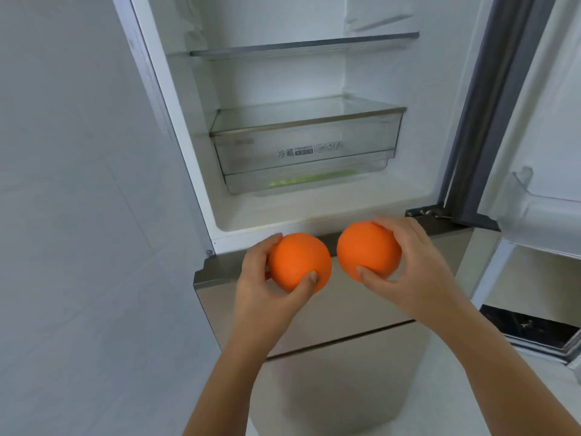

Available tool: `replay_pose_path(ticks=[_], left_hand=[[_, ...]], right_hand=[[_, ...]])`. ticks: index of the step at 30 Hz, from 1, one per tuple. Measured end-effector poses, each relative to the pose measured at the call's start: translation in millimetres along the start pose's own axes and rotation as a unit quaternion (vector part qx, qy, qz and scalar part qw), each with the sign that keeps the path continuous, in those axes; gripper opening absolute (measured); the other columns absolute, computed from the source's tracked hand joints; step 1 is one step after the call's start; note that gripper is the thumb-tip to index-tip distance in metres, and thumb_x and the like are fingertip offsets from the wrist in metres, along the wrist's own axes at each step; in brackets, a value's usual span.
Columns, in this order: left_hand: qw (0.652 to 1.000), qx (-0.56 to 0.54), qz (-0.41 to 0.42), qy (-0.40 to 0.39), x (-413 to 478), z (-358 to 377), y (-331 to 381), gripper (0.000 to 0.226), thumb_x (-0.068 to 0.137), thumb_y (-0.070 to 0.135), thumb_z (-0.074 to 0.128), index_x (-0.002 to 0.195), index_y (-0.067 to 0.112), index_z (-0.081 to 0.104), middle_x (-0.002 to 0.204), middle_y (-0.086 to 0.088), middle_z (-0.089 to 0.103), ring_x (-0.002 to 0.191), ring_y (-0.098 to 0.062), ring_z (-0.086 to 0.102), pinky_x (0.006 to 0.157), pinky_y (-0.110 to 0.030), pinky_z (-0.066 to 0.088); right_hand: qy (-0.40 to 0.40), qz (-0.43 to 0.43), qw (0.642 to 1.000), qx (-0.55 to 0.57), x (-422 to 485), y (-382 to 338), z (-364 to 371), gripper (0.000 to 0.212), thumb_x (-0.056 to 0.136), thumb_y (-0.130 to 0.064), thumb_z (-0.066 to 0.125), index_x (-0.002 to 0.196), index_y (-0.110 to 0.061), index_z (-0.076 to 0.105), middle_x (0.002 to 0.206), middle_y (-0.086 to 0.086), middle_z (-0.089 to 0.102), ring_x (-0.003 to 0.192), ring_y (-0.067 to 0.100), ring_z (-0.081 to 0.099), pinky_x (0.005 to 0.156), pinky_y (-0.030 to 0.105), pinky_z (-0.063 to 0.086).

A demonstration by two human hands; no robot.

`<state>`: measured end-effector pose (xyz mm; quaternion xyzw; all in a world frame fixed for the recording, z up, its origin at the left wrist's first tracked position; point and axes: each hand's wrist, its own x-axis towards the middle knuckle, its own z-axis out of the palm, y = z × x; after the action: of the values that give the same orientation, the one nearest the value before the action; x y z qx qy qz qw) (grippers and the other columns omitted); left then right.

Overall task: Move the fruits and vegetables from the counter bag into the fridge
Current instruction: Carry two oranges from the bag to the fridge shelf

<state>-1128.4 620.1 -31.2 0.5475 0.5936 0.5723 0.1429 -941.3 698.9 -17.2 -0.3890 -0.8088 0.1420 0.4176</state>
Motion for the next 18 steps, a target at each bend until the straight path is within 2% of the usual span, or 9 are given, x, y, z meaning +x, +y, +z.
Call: replay_pose_path(ticks=[4, 7, 9, 12, 15, 18], left_hand=[[0.999, -0.016, 0.041, -0.011, 66, 1, -11, 0.059, 0.063, 0.041, 0.073, 0.111, 0.049, 0.039, 0.116, 0.030, 0.041, 0.105, 0.007, 0.047, 0.072, -0.005, 0.045], [0.997, -0.021, 0.072, -0.007, 111, 1, -14, 0.057, 0.063, 0.043, 0.070, 0.111, 0.050, 0.039, 0.115, 0.033, 0.041, 0.106, 0.008, 0.046, 0.075, -0.008, 0.044], [0.996, -0.020, 0.088, 0.003, 138, 4, -12, 0.057, 0.063, 0.043, 0.070, 0.111, 0.047, 0.041, 0.116, 0.029, 0.042, 0.107, 0.003, 0.048, 0.077, -0.011, 0.043], [0.994, -0.026, 0.103, 0.018, 172, 9, -9, 0.057, 0.064, 0.043, 0.071, 0.113, 0.044, 0.042, 0.117, 0.022, 0.046, 0.106, -0.002, 0.050, 0.078, -0.015, 0.046], [0.992, -0.038, 0.111, 0.051, 201, 11, -9, 0.057, 0.063, 0.042, 0.071, 0.113, 0.042, 0.044, 0.117, 0.019, 0.048, 0.105, -0.001, 0.051, 0.079, -0.017, 0.047], [0.991, -0.045, 0.106, 0.074, 226, 14, -9, 0.056, 0.063, 0.041, 0.070, 0.112, 0.044, 0.043, 0.120, 0.013, 0.049, 0.106, -0.005, 0.051, 0.080, -0.018, 0.045]], right_hand=[[0.009, -0.008, 1.000, -0.018, 57, 7, 9, 0.070, 0.067, -0.023, 0.079, 0.126, -0.018, 0.043, 0.119, -0.006, 0.038, 0.103, 0.009, 0.039, 0.078, 0.010, 0.030], [0.018, -0.017, 0.999, -0.026, 94, 11, 15, 0.070, 0.068, -0.028, 0.078, 0.125, -0.026, 0.038, 0.122, -0.008, 0.035, 0.106, 0.008, 0.037, 0.078, 0.017, 0.031], [0.025, -0.011, 0.999, -0.026, 118, 13, 16, 0.071, 0.068, -0.030, 0.077, 0.125, -0.031, 0.034, 0.123, -0.011, 0.033, 0.107, 0.007, 0.034, 0.079, 0.019, 0.031], [0.041, 0.008, 0.999, 0.000, 151, 16, 17, 0.076, 0.068, -0.028, 0.077, 0.130, -0.027, 0.032, 0.123, -0.014, 0.031, 0.107, 0.006, 0.035, 0.082, 0.024, 0.034], [0.057, -0.010, 0.997, 0.056, 182, 22, 18, 0.072, 0.069, -0.026, 0.075, 0.124, -0.034, 0.029, 0.123, -0.014, 0.034, 0.108, 0.007, 0.039, 0.081, 0.018, 0.034], [0.066, -0.038, 0.995, 0.064, 213, 30, 22, 0.066, 0.069, -0.023, 0.076, 0.121, -0.033, 0.036, 0.119, -0.012, 0.037, 0.104, 0.008, 0.041, 0.077, 0.010, 0.032]])
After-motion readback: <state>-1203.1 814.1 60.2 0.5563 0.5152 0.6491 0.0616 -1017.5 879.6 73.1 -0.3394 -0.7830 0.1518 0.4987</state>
